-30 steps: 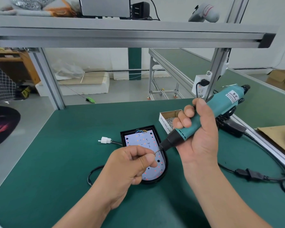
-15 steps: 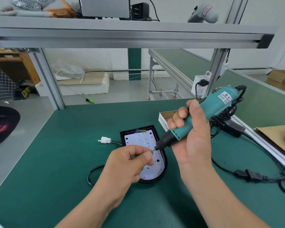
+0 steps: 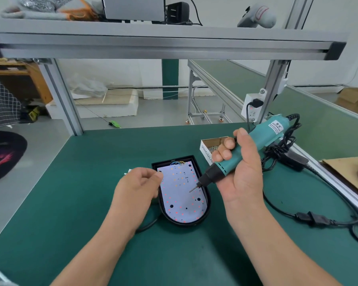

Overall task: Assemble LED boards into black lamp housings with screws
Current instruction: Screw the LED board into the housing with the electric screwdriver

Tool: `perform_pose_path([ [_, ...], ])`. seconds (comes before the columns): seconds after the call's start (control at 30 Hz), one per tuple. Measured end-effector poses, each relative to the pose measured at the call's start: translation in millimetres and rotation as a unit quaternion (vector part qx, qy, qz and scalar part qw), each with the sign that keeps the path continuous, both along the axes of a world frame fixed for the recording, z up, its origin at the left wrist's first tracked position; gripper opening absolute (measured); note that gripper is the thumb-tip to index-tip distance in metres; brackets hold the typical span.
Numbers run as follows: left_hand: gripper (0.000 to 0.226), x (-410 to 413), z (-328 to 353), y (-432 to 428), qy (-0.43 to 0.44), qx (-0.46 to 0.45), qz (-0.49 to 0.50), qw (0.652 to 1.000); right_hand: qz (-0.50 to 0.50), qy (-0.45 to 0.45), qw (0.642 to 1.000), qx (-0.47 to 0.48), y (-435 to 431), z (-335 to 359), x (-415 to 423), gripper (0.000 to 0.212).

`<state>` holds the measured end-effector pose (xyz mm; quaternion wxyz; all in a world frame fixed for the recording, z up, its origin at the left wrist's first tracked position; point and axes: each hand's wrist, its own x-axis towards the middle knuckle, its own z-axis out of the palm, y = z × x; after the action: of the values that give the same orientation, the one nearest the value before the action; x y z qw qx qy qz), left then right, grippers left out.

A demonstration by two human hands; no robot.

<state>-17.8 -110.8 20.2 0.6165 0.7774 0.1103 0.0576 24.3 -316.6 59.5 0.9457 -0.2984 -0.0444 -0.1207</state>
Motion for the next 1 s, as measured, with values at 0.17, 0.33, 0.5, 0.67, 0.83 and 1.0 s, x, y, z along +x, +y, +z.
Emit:
perform_pose_path([
  [0.17,0.016,4.3,-3.3,7.9,-0.014,0.126,0.016,0.992,-0.002,0.010,0.999,-0.046,1.7,-5.2,1.6,0.015],
  [0.33,0.029,-6.4,8.1,0.9,0.015,-0.140,-0.049,0.989,-0.003,0.013,1.000,-0.016,-1.8,-3.1,3.3,0.013],
  [0.5,0.034,-17.1,24.3,-4.1,0.078,-0.414,-0.178,0.889,0.005,0.003,0.999,0.033,-5.0,2.8,0.3,0.011],
  [0.67,0.022,-22.0,25.4,-13.1,0.103,-0.391,-0.169,0.899,0.016,-0.005,0.997,0.070,-7.8,10.0,-2.7,0.011],
  [0.83,0.016,-24.8,17.0,-21.1,0.092,-0.320,-0.176,0.927,0.030,-0.021,0.997,0.070,-3.7,14.3,-7.5,0.011],
  [1.0,0.027,-27.4,16.4,-23.1,0.078,-0.335,-0.192,0.919,0.030,-0.034,0.997,0.067,-3.6,15.3,-9.6,0.011],
])
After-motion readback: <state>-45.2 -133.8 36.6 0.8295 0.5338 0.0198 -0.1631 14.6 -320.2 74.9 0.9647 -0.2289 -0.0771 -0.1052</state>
